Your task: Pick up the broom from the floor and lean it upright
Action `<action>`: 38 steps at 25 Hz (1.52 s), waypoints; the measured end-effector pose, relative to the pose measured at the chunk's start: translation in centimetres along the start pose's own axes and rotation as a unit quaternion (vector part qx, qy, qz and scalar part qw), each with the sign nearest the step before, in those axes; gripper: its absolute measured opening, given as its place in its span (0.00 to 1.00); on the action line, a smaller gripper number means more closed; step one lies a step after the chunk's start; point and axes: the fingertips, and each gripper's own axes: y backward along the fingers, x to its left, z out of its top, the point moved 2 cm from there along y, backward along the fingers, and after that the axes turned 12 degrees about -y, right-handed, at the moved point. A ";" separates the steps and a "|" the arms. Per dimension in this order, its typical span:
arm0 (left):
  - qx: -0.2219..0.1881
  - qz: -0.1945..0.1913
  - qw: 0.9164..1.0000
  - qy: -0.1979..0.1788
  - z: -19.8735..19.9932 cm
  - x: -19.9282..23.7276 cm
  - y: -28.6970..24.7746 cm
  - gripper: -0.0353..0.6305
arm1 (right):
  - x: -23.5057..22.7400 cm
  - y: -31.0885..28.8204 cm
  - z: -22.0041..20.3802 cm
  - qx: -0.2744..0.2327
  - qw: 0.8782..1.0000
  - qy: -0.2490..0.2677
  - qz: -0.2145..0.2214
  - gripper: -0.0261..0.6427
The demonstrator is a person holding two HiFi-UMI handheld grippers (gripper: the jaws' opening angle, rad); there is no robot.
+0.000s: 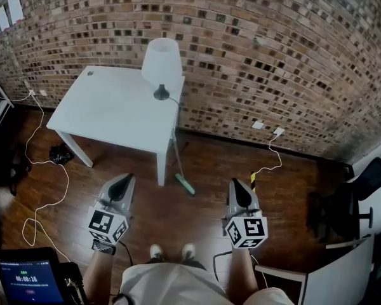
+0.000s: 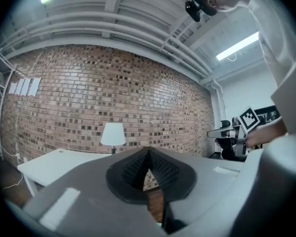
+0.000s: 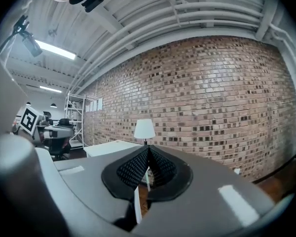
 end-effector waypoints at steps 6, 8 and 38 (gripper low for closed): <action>-0.005 0.003 1.000 -0.017 1.4 -2.4 0.4 0.05 | -0.7 0.6 1.6 -0.008 1.000 0.008 0.012 0.06; -0.004 0.005 1.000 -0.019 1.5 -2.5 0.6 0.05 | -0.6 0.6 1.8 -0.008 1.000 0.008 0.014 0.06; 0.010 -0.020 1.000 -0.014 1.4 -14.0 17.8 0.05 | 2.5 22.6 -1.5 0.000 1.000 0.000 -0.018 0.06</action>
